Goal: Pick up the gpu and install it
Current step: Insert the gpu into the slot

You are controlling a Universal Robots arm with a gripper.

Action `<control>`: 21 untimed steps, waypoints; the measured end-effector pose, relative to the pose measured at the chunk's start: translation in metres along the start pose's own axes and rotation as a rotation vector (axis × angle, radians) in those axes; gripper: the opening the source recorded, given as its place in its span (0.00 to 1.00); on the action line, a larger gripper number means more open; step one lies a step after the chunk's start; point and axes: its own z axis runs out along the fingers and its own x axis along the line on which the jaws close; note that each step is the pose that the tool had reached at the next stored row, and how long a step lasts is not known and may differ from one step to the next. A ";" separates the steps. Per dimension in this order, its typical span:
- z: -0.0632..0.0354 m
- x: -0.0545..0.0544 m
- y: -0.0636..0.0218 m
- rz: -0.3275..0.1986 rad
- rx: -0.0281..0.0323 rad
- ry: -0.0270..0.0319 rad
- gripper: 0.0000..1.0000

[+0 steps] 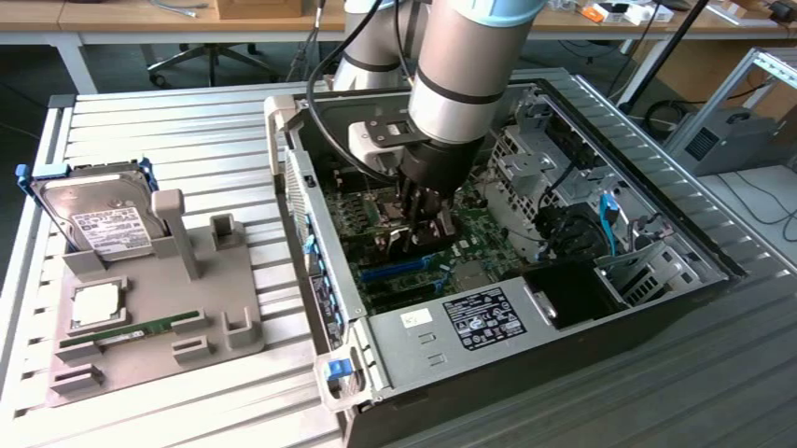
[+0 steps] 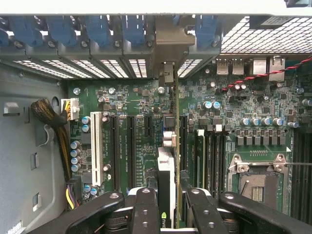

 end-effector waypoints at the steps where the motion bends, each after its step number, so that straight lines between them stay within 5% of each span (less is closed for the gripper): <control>1: 0.0000 0.000 0.0000 0.000 0.0000 0.0000 0.27; 21: 0.0030 0.000 0.0000 0.000 0.0001 -0.0003 0.27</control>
